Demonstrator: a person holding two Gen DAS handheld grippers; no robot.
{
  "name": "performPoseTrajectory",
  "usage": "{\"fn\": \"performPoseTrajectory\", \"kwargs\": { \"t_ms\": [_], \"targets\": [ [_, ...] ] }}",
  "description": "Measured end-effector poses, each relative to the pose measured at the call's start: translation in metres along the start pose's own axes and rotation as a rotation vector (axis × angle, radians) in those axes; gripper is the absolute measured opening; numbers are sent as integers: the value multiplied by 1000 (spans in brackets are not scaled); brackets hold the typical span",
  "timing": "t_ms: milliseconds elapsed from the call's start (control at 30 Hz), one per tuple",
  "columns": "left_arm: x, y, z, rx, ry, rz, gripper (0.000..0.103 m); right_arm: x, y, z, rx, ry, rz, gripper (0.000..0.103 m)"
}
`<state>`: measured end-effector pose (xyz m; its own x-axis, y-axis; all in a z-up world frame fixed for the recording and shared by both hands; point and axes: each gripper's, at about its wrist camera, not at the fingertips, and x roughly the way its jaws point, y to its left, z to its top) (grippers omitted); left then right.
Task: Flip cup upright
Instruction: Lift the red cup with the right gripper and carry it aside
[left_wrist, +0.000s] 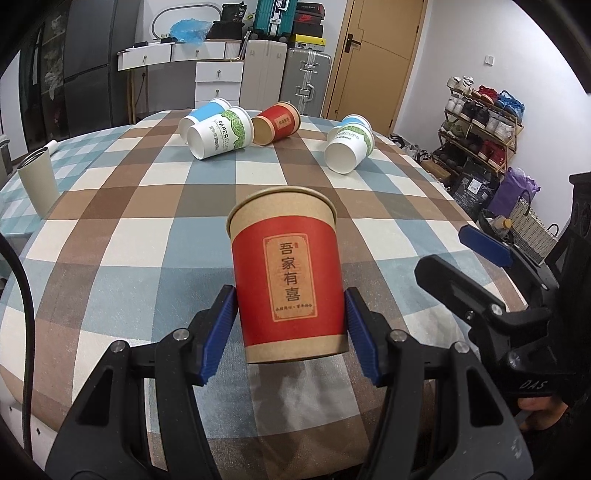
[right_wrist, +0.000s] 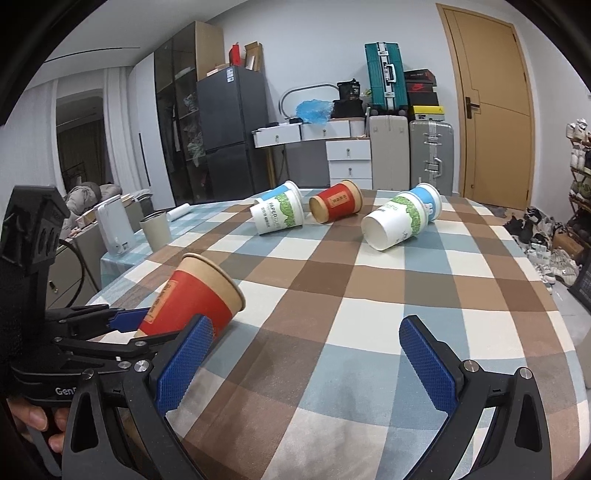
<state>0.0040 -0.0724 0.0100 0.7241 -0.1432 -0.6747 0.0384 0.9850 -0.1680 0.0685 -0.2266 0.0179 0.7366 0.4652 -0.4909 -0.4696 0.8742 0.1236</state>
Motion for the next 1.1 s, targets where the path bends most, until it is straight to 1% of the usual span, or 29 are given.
{"fn": "performPoseTrajectory", "kwargs": {
  "t_ms": [367,433,500,533,600,667,733,767,833,967,1100],
  "targets": [
    [10,-2,-6,-9,15,-5,57,-1,-1,0,-2,0,18,103],
    [10,-2,-6,-13,17,-7,59,-1,-1,0,-3,1,18,103],
    [11,0,-5,-15,21,-6,68,-1,-2,0,-2,-1,20,103],
    [10,1,-4,-17,18,-5,71,-2,-2,0,-1,-1,21,103],
    [8,5,-2,-30,18,-12,82,-3,-2,0,4,0,22,103],
    [5,11,0,-42,15,-35,83,-4,-3,1,8,-1,15,103],
    [0,16,3,-39,1,-36,94,-5,-4,4,19,5,15,103],
    [-3,18,4,-37,-9,-27,102,-6,-4,5,30,11,20,103],
    [-10,24,6,-31,-40,-18,102,-6,-3,8,47,20,32,103],
    [-18,38,8,-18,-52,-34,102,-8,4,14,41,27,34,103],
    [-27,51,9,-3,-78,-46,102,-3,12,19,49,69,38,103]
  ]
}}
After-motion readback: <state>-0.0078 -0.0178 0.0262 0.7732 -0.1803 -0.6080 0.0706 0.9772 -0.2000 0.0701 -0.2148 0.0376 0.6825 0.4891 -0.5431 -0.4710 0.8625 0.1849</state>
